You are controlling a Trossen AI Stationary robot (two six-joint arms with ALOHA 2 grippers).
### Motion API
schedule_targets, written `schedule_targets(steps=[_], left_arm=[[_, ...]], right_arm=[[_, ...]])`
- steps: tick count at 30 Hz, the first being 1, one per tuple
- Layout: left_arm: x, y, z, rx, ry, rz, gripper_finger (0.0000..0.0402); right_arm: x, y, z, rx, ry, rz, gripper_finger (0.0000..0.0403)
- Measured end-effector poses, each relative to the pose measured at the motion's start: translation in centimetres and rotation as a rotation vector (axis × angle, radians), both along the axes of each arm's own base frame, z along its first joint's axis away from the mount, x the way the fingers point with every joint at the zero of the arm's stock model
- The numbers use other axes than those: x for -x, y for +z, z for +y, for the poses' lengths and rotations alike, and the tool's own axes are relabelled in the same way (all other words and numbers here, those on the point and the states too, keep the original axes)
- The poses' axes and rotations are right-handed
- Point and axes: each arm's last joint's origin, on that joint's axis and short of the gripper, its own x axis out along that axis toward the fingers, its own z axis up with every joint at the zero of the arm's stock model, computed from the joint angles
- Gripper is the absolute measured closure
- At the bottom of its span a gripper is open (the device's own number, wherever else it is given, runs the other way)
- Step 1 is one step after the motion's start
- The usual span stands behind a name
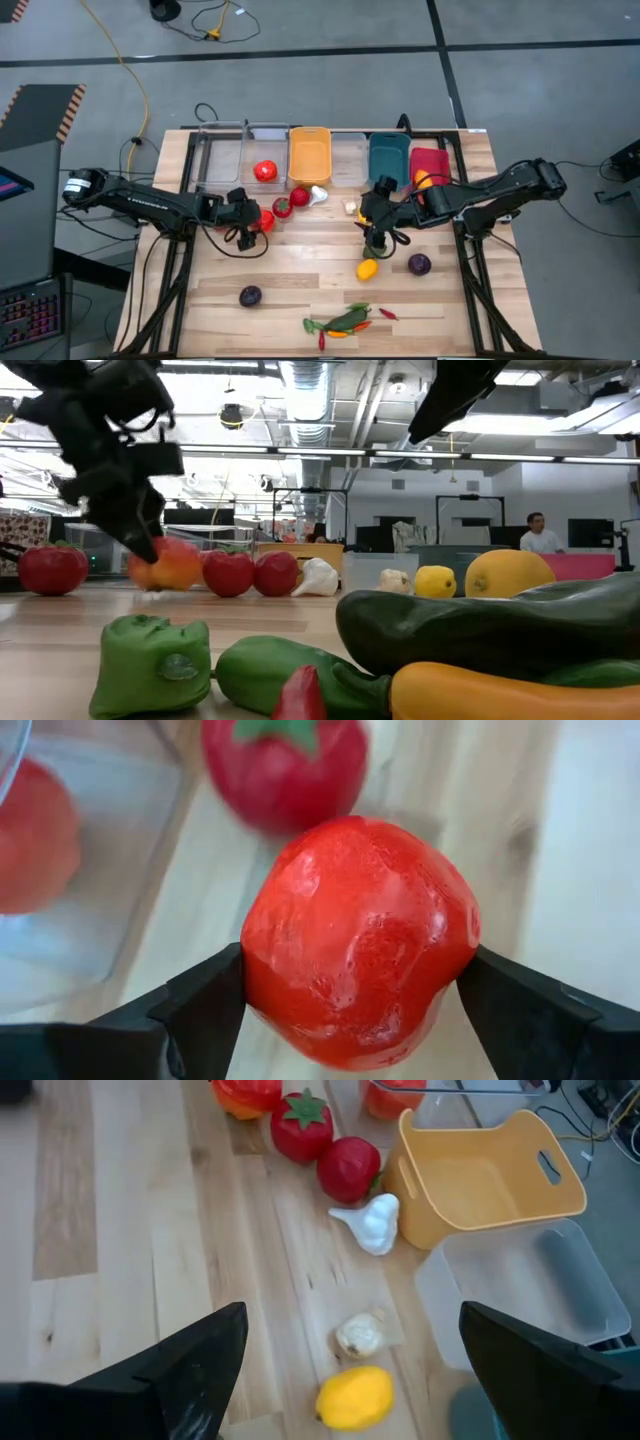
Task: Sort produce into baskets
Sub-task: Put the tomato into the right transparent bin
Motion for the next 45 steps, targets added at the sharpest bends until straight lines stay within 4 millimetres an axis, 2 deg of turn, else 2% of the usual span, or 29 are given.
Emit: schedule_targets(steps=[4,10,15,18,25,32,38,45], left_arm=[[-1.1,2.0,-0.2,0.052,-0.006,-0.07,0.0085],[-2.9,6.6,0.2,0.032,0.002,-0.195,0.0085],[-3.6,10.4,1.7,-0.095,0.03,-0.252,0.0085],[-3.7,11.9,3.2,-0.224,0.072,-0.254,0.0085],[-2.6,12.0,7.2,-0.312,0.188,-0.171,0.0086],[-1.4,11.9,10.1,-0.318,0.186,-0.128,0.0085],[-0.7,11.9,11.4,-0.31,0.282,-0.128,0.0082],[-0.3,11.9,12.0,-0.31,0.31,-0.125,0.0074]], right_arm=[[0.0,0.0,0.3,0.0,0.009,0.0,0.0011],[0.1,0.0,0.3,0.0,0.011,0.0,0.0011],[0.1,0.0,0.3,0.0,0.011,0.0,0.0011],[0.1,0.0,0.3,0.0,0.011,0.0,0.0011],[0.1,0.0,0.3,-0.037,-0.028,-0.019,0.0011],[0.1,0.0,0.3,-0.055,-0.047,-0.028,0.0011],[0.1,0.0,0.3,-0.056,-0.048,-0.029,0.0011],[0.0,0.0,0.3,-0.056,-0.048,-0.028,0.0011]])
